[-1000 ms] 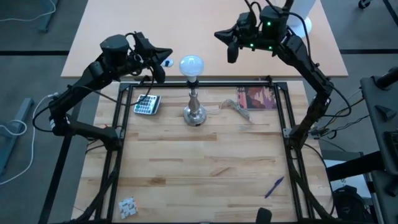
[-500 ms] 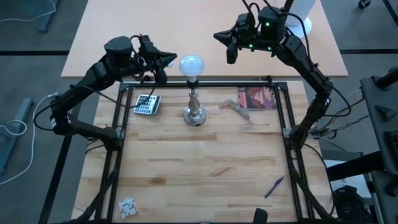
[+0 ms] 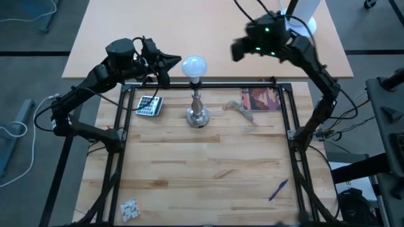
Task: Screw lightbulb
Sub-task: Insert the lightbulb into the table lamp
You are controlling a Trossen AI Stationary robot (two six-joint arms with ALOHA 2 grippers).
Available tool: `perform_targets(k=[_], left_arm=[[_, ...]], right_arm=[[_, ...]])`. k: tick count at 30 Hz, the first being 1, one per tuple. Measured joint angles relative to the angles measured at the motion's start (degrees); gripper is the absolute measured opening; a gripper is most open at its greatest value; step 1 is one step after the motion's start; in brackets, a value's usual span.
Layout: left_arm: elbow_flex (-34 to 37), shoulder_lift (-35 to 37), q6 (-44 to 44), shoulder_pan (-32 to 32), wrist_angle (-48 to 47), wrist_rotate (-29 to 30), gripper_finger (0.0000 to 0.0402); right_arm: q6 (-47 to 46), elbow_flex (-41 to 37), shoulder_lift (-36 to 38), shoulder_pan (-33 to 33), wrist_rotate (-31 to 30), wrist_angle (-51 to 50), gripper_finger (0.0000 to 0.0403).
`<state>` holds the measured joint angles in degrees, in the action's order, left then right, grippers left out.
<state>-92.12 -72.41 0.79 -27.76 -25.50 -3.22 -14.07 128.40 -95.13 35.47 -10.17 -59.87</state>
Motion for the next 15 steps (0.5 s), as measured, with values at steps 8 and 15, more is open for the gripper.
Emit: perform_targets(k=[8, 15], left_arm=[[0.0, 0.0, -1.4, 0.6, -0.8, 0.0, 0.0009], [0.0, 0.0, -0.5, 0.6, -0.8, 0.1, 0.0002]], right_arm=[[-5.9, 2.2, 1.5, 3.5, -18.6, -29.2, 0.0000], [-5.5, 2.2, 2.1, 3.7, -18.5, -28.0, 0.0000]])
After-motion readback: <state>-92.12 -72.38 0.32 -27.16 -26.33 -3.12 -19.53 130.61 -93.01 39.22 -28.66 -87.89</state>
